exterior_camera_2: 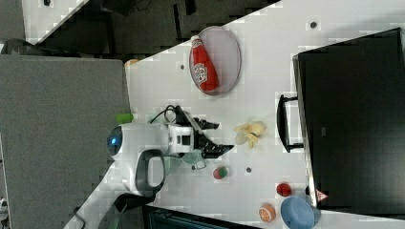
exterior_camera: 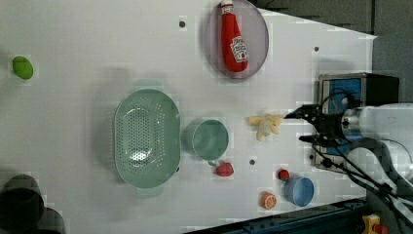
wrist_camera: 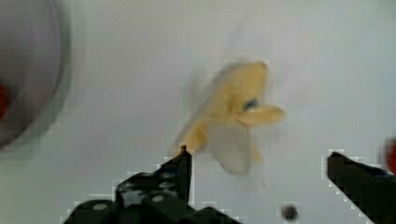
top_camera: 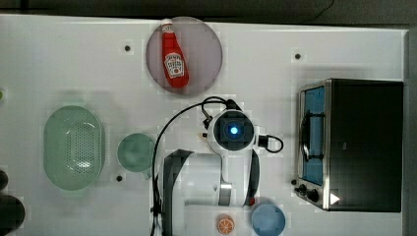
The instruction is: Pick banana from table and place on oven.
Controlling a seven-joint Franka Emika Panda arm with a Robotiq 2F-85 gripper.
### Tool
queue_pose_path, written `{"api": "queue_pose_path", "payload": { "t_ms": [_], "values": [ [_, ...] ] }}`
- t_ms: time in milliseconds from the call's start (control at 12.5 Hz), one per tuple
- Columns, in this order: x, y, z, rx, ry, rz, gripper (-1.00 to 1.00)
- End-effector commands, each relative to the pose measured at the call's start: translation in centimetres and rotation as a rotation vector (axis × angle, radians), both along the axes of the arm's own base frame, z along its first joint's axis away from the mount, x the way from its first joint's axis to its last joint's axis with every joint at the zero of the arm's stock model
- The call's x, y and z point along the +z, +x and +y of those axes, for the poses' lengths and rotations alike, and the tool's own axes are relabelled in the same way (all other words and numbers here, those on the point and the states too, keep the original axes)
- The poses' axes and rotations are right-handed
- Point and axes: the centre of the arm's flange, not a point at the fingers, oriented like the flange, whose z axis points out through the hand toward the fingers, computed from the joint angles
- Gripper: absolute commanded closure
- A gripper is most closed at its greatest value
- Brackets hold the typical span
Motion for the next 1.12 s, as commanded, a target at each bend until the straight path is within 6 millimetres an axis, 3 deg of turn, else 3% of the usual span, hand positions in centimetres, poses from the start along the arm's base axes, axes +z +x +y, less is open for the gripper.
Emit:
{"api": "queue_pose_path", "payload": {
  "t_ms": [80, 320, 640, 880, 1120],
  "values": [
    [-2.1, 0.4, -0.2, -0.022, -0.008, -0.058, -1.0],
    [-6.8, -0.2, -0.1, -0.022, -0.009, -0.055, -1.0],
    [-10.7, -0.7, 0.1, -0.016, -0.009, -0.053, -1.0],
    [-11.7, -0.9, 0.2, -0.013, -0.009, -0.058, -0.18],
    [-11.4, -0.6, 0.4, -0.009, -0.009, -0.08, 0.48]
  ]
}}
